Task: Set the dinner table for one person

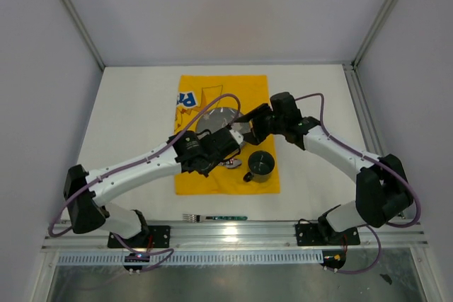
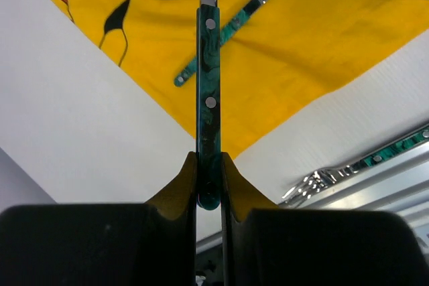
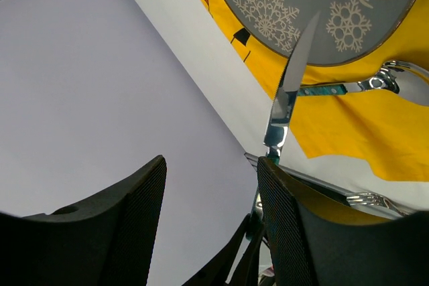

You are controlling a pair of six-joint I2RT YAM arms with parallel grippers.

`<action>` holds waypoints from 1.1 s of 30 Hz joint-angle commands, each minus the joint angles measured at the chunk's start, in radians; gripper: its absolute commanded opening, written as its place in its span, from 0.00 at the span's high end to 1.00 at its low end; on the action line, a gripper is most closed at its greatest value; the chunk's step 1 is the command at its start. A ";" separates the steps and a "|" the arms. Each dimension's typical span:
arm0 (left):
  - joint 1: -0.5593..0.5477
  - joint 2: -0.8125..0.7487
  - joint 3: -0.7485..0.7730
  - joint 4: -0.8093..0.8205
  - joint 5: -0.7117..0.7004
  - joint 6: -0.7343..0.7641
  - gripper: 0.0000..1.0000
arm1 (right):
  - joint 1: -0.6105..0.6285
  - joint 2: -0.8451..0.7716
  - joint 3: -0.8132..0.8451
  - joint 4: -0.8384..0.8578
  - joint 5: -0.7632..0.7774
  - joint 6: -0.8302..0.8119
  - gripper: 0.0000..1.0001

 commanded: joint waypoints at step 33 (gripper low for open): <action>-0.004 -0.226 -0.183 0.047 0.212 -0.176 1.00 | -0.002 0.142 0.063 -0.025 -0.043 -0.139 0.41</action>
